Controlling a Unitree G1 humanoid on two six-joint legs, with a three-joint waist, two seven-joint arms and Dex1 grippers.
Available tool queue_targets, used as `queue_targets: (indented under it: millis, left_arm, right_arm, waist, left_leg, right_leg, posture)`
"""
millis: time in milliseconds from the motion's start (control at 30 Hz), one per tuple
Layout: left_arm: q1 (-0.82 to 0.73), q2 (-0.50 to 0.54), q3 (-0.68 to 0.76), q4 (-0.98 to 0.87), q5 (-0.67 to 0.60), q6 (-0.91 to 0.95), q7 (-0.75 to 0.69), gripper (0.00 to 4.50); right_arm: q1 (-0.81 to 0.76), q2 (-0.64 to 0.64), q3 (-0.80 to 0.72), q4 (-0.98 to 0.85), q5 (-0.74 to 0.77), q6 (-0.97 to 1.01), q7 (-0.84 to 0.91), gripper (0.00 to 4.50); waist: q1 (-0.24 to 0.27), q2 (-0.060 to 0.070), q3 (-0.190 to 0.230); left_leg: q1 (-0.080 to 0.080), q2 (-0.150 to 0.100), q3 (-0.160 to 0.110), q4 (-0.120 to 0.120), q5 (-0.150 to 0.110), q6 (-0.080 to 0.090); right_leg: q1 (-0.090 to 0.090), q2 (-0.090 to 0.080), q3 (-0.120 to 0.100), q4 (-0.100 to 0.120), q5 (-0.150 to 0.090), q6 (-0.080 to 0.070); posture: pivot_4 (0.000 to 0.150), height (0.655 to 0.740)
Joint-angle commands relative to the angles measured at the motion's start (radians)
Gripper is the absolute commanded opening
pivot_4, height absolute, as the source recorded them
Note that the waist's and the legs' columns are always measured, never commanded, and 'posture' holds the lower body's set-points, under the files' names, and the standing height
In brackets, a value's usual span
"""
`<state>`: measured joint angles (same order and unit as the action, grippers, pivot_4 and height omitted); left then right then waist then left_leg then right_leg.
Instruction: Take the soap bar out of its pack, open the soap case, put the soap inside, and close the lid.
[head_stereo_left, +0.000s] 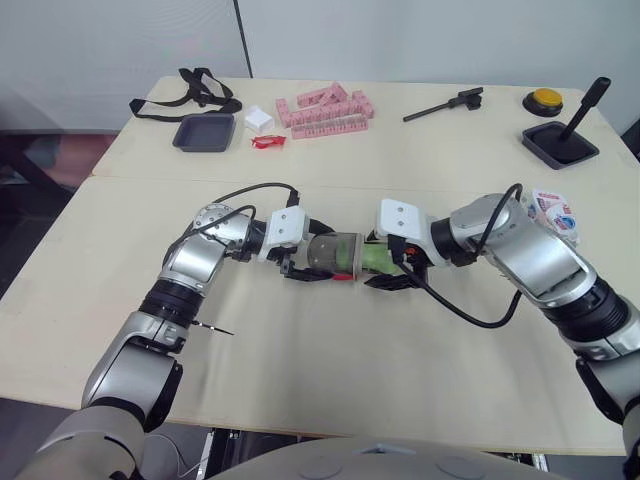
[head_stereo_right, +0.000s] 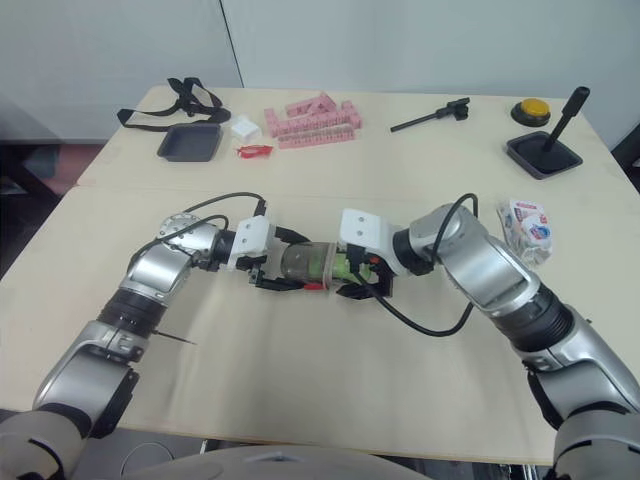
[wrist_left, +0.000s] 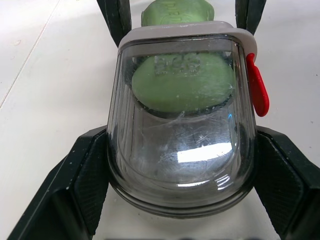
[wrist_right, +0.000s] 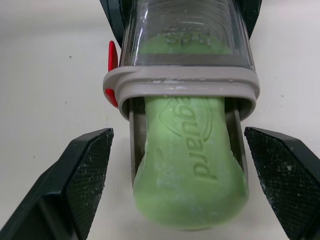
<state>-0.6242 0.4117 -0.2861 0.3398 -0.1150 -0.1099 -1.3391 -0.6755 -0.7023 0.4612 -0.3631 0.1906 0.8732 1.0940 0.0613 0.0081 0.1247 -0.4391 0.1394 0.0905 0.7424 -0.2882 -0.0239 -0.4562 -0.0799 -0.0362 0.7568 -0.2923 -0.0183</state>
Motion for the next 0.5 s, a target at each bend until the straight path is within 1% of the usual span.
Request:
queue_targets:
  millis: [33,300,500]
  left_arm:
    - [-0.003,0.007,0.015,-0.020,-0.021,-0.011,0.000,3.49]
    - [-0.003,0.012,0.019,-0.015,-0.021,-0.013,0.000,3.49]
    - [0.001,0.019,0.019,-0.013,-0.022,-0.014,-0.001,3.49]
  right_arm:
    - [-0.004,-0.017,-0.037,-0.035,0.023,-0.006,0.004,4.49]
    - [0.021,-0.058,-0.048,-0.042,0.029,-0.013,0.005,4.49]
    - [0.063,-0.149,-0.078,-0.055,0.038,-0.009,0.025,4.49]
  waist:
    - [0.001,0.000,0.000]
    - [0.007,0.000,0.000]
    - [0.013,0.000,0.000]
  left_leg:
    - [0.000,0.000,0.000,0.000,0.000,0.000]
    - [0.000,0.000,0.000,0.000,0.000,0.000]
    - [0.000,0.000,0.001,0.000,0.000,0.000]
  right_leg:
    - [0.000,0.000,0.000,0.000,0.000,0.000]
    - [0.000,0.000,0.000,0.000,0.000,0.000]
    - [0.000,0.000,0.001,0.000,0.000,0.000]
  posture:
    - [0.150,0.7109]
    - [0.150,0.7109]
    - [0.150,0.7109]
